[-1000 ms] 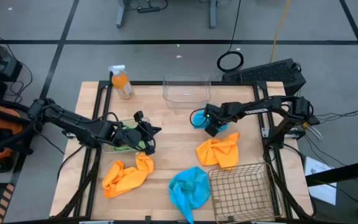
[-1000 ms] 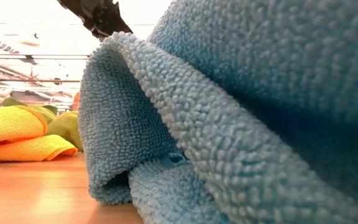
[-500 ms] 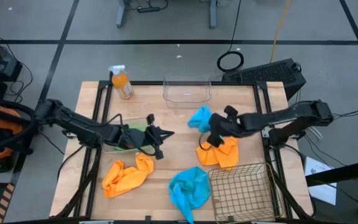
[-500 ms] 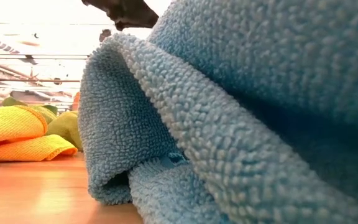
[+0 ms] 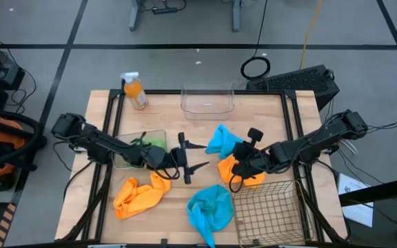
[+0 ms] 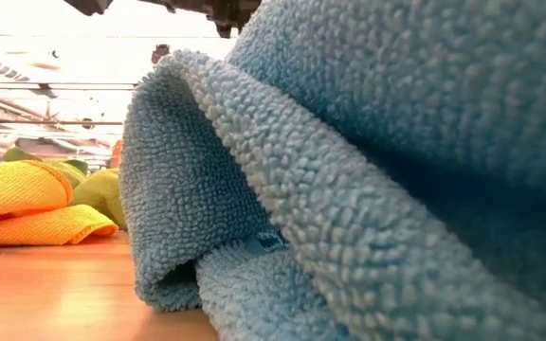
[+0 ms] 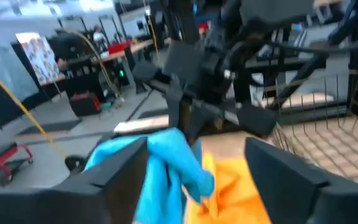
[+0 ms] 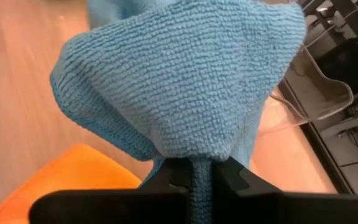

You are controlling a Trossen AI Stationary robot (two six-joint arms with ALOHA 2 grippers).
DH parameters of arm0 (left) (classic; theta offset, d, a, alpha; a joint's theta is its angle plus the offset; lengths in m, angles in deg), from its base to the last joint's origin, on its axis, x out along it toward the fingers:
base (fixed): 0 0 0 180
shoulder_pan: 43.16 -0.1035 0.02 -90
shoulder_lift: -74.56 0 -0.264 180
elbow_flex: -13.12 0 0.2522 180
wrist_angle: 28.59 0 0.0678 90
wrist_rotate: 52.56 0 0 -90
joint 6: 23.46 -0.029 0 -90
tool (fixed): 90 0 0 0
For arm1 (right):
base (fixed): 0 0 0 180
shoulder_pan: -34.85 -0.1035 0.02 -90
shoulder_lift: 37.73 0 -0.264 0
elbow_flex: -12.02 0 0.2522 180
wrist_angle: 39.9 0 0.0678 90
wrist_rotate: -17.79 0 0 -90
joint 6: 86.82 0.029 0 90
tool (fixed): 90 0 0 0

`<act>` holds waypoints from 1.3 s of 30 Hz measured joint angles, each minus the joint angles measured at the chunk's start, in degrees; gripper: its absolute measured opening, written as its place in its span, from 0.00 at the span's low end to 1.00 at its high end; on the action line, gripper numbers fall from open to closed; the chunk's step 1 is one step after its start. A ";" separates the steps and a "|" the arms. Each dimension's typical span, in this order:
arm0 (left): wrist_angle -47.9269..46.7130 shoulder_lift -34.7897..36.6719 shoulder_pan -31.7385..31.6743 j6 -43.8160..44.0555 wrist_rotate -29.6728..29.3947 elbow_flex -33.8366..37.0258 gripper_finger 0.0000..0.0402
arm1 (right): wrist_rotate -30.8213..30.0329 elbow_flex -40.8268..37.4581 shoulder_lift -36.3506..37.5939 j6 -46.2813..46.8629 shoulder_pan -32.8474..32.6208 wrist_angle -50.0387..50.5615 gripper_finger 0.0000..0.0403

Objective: Sort microfiber towel by color & place in baskets
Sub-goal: Put the top blue microfiber towel into the wire basket

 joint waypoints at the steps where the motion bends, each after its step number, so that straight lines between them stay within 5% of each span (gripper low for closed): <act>1: 2.68 -1.11 -0.02 -0.17 0.47 0.00 0.73 | -0.43 0.01 -0.33 0.10 -0.18 -0.42 0.03; 9: 10.19 -9.57 -0.65 -4.57 2.43 -4.68 0.87 | 0.32 0.02 -0.57 -1.04 -0.91 -3.93 0.03; 18: 4.67 -17.96 -0.63 -9.61 -0.98 -13.16 0.88 | 0.90 0.11 -0.84 -5.01 -2.78 -8.53 0.03; 39: -5.33 -18.13 -0.57 -16.12 -6.56 -13.57 0.79 | 4.18 0.11 -0.84 -8.42 -6.49 -7.89 0.04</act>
